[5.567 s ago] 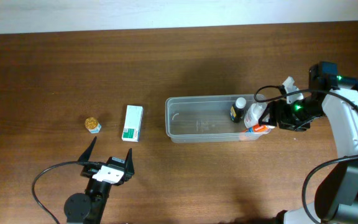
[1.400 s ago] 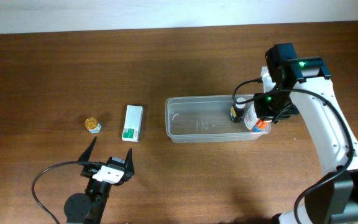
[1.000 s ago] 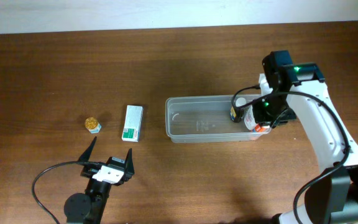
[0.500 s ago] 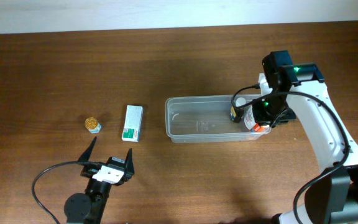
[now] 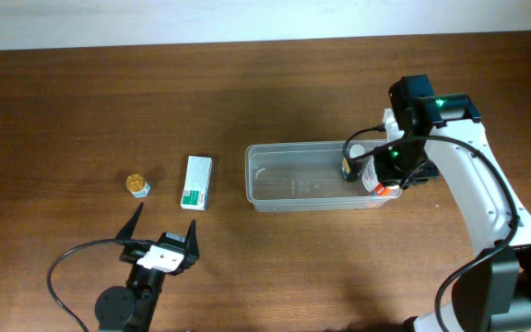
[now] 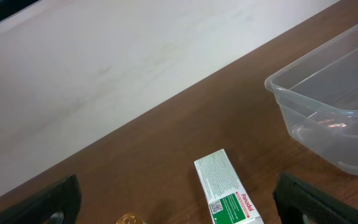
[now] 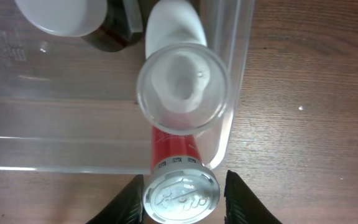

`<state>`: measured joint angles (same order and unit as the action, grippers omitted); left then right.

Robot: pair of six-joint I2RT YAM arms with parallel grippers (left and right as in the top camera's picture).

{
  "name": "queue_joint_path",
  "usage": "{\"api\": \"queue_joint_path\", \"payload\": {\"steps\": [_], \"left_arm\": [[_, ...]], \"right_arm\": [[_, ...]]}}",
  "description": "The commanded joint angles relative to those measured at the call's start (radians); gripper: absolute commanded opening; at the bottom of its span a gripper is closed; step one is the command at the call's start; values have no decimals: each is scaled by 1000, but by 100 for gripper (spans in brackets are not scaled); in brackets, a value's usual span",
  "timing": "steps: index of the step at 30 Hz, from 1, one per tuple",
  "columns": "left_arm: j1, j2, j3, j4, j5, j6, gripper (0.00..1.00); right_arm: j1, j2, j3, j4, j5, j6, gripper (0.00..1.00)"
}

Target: Pack container

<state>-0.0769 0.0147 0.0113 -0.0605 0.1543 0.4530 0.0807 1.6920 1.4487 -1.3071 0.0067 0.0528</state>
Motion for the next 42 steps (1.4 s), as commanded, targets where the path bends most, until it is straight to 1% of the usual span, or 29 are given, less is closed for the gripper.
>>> {"api": "queue_joint_path", "payload": {"steps": [1,4,6,9,11,12,15,18,21,22,23,24,25,30,32,36,39,42], "left_arm": [[6,-8,-2,-5,14,5,99],[6,-8,-2,-5,14,5,99],[6,-8,-2,-5,14,5,99],[6,-8,-2,-5,14,6,100],[6,-8,-2,-5,14,5,99],[6,-8,-2,-5,14,5,99],[6,-8,-2,-5,14,5,99],[6,-8,-2,-5,14,6,99],[6,-8,-2,-5,14,6,99],[6,-8,-2,-5,14,6,99],[6,-8,-2,-5,14,5,99],[6,-8,-2,-5,14,5,99],[6,-8,-2,-5,14,5,99],[6,-8,-2,-5,14,5,99],[6,-8,-2,-5,14,5,99],[6,-8,-2,-5,14,5,99],[6,-8,-2,-5,14,5,99],[6,-8,-2,-5,14,5,99]], "right_arm": [[11,3,-5,3,-30,8,34],[11,3,-5,3,-29,8,35],[11,3,-2,3,-30,8,41],[11,3,5,3,-34,8,46],[11,3,16,3,-51,8,56],[11,3,19,3,-53,9,57],[11,3,39,-2,-56,9,69],[11,3,67,-6,-55,31,76],[10,3,105,-17,-55,62,80],[8,3,121,-21,-55,71,82],[2,3,143,-29,-54,89,86],[-7,3,163,-31,-55,103,95],[-19,3,183,-32,-54,116,99],[-130,3,287,-31,-77,194,99],[-196,3,326,-12,-147,192,98],[-300,3,342,56,-229,193,98],[-366,3,328,117,-189,192,99],[-414,5,322,137,-134,192,98]]}}
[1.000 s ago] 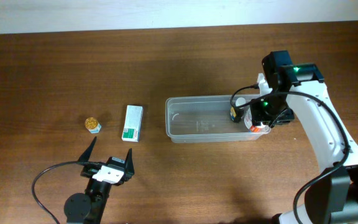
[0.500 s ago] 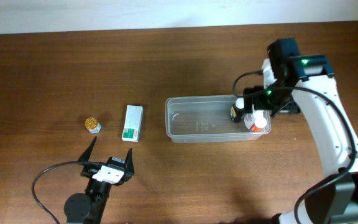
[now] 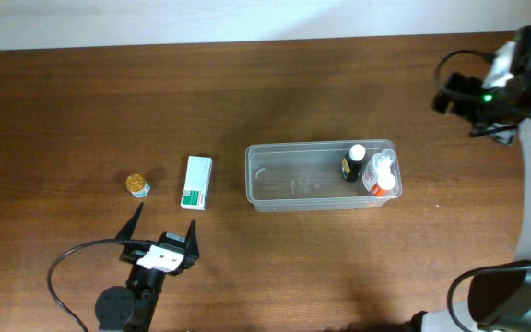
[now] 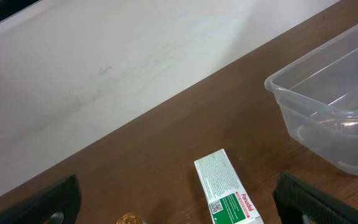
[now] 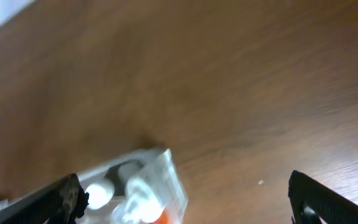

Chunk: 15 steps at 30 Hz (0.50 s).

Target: Pack container

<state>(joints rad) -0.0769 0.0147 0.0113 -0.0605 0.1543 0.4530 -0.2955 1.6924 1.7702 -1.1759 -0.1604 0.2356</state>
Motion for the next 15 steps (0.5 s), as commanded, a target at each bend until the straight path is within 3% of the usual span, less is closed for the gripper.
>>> {"api": "queue_joint_path", "payload": {"steps": [1,9,15], "left_arm": [[6,-8,-2,-5,14,6,99],[6,-8,-2,-5,14,5,99],[6,-8,-2,-5,14,6,99]], "right_arm": [[-49,5,1,4,34,10,98],[-79,5,-10,-53,209,9,98],[-79,5,-31,-47,225,9,98]]}}
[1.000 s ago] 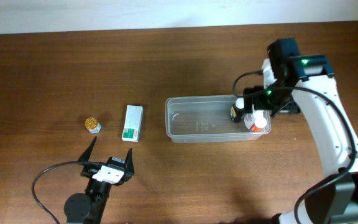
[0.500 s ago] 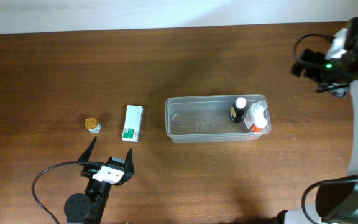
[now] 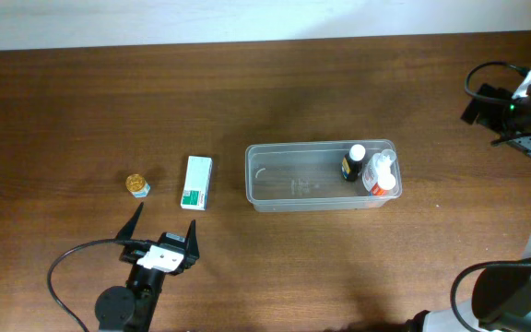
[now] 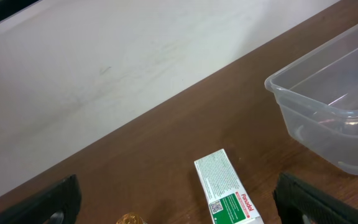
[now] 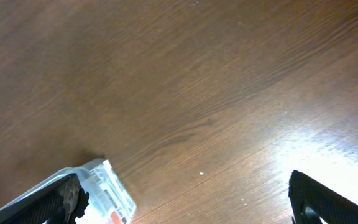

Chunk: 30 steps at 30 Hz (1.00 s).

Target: Pack container

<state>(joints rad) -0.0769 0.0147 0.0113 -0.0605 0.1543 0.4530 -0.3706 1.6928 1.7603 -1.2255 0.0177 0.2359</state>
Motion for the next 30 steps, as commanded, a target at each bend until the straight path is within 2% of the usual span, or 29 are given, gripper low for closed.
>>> {"api": "queue_joint_path", "payload": {"steps": [1,7,11,30], "left_arm": [[6,-8,-2,-5,14,5,99],[6,-8,-2,-5,14,5,99],[6,-8,-2,-5,14,5,99],[6,-8,-2,-5,13,6,100]], "right_arm": [[-4,5,-29,8,48,8,99],[-4,5,-129,108,81,8,98],[-4,5,-181,116,79,9,98],[-4,5,-192,116,69,9,99]]}}
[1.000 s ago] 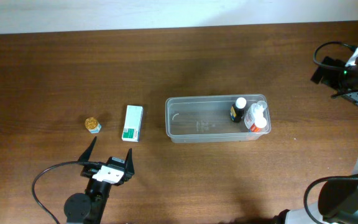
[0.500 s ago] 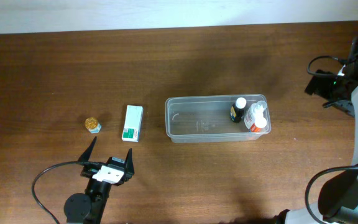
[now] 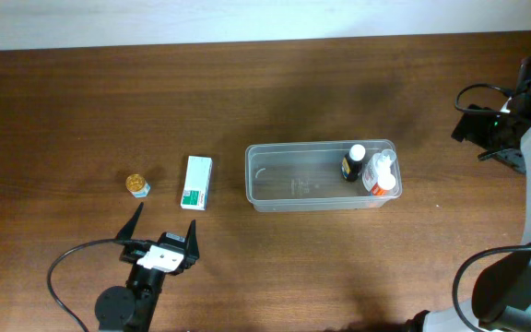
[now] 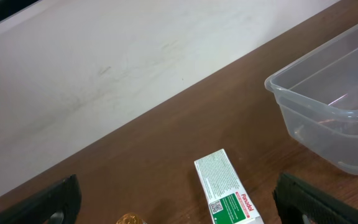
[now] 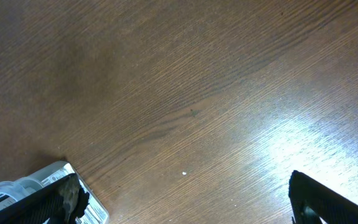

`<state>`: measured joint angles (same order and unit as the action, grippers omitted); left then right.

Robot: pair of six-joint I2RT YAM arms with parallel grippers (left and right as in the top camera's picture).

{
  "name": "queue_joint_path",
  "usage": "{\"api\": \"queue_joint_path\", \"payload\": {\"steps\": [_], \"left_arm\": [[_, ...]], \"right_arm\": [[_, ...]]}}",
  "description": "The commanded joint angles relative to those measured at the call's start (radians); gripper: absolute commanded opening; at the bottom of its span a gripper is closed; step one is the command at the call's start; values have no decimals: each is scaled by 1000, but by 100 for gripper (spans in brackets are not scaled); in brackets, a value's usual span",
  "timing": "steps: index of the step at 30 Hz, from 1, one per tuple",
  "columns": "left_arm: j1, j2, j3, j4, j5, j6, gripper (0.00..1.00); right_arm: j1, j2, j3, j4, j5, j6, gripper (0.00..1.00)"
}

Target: Pack container

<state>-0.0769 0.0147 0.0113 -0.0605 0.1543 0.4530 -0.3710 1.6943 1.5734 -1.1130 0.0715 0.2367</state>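
Observation:
A clear plastic container (image 3: 293,176) sits at the table's middle. At its right end stand a dark bottle with a white cap (image 3: 354,160) and a red-and-white bottle (image 3: 382,174). A white-and-green Panadol box (image 3: 196,182) and a small gold-topped jar (image 3: 137,185) lie to its left. My left gripper (image 3: 162,236) stands open near the front edge, the box (image 4: 227,189) and container (image 4: 332,118) ahead of it. My right gripper (image 3: 480,138) is open and empty, off to the container's right; its wrist view catches only the container's corner (image 5: 36,183).
Bare brown wood fills most of the table. A pale wall strip (image 3: 247,18) borders the far edge. The left arm's black cable (image 3: 63,267) loops on the table by its base. A glare patch (image 5: 303,140) shines on the wood under the right wrist.
My right gripper has come a little nearer and leftward from the far right edge, still open and empty. The left arm and all the objects are where they were.
My right gripper first stood at the container's right end with its fingers either side of the red-and-white bottle's cap. Later it was well away at the back right, open, with the bottle left standing in the container. It stays out to the right; the left gripper never moved.

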Motion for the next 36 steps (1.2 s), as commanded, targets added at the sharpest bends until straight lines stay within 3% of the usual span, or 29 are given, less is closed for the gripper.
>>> {"api": "queue_joint_path", "payload": {"steps": [1,9,15,19,24,30,36], "left_arm": [[6,-8,-2,-5,5,6,99],[6,-8,-2,18,-34,5,99],[6,-8,-2,139,94,5,99],[6,-8,3,222,93,2,99],[6,41,56,208,10,-272,99],[6,306,243,110,18,-295,99],[6,736,631,-118,153,-274,100]], "right_arm": [[-3,3,-5,3,16,8,98],[-3,3,-5,3,16,8,98],[-3,3,-5,3,16,8,98],[-3,3,-5,3,16,8,98],[-3,3,-5,3,16,8,98],[-3,3,-5,3,16,8,98],[-3,3,-5,3,16,8,98]]}}
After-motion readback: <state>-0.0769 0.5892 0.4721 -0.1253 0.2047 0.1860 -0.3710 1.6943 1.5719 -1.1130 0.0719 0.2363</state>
